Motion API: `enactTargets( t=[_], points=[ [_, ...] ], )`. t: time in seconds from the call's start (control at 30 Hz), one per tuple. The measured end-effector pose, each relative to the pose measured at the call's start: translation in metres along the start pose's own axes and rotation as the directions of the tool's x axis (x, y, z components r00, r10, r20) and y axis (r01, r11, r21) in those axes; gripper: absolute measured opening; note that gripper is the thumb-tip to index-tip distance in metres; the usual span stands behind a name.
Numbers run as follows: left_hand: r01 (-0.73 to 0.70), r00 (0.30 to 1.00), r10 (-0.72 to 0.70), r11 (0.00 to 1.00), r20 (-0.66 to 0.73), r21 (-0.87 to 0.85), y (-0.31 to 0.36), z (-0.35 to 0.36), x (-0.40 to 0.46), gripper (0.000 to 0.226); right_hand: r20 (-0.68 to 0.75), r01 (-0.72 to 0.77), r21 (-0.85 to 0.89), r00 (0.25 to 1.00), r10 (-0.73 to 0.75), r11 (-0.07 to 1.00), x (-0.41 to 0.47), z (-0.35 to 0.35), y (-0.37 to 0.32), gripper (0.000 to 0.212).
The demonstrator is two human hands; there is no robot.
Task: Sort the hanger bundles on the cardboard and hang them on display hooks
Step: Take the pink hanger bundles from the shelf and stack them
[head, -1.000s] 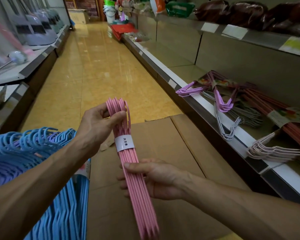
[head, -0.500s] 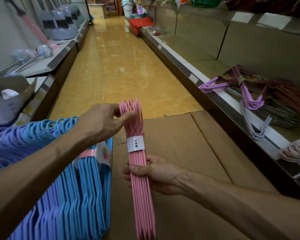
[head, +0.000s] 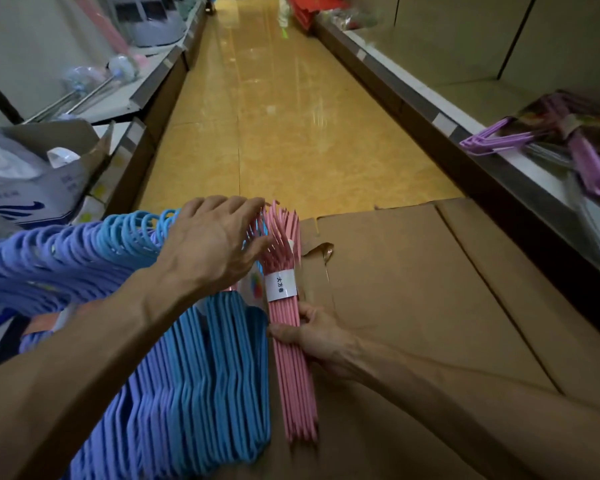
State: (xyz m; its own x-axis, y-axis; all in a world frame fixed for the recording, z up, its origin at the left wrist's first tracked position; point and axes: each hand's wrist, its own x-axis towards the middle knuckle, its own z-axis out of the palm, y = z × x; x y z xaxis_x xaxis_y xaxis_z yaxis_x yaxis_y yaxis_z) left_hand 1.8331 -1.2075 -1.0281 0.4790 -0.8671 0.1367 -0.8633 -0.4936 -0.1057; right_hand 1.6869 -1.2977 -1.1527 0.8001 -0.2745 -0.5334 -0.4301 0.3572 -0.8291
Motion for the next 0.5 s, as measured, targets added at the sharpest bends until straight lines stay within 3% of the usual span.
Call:
enactTargets(
  t=[0.3,0.5],
  points=[
    [0.001,1.0,-0.001,0.993,0.002,0.122,-0.019,0.021,-0.006,0.062,0.053,-0.011,-0.221,0.998,0.023,0.975,0.022,0.01,0.006,0.027],
    [0.031,0.999,-0.029,0.996,-0.023,0.087,-0.014,0.019,-0.006,0.055,0.084,0.013,-0.346,0.996,0.017,0.938,0.022,0.011,0.001,0.028]
  ],
)
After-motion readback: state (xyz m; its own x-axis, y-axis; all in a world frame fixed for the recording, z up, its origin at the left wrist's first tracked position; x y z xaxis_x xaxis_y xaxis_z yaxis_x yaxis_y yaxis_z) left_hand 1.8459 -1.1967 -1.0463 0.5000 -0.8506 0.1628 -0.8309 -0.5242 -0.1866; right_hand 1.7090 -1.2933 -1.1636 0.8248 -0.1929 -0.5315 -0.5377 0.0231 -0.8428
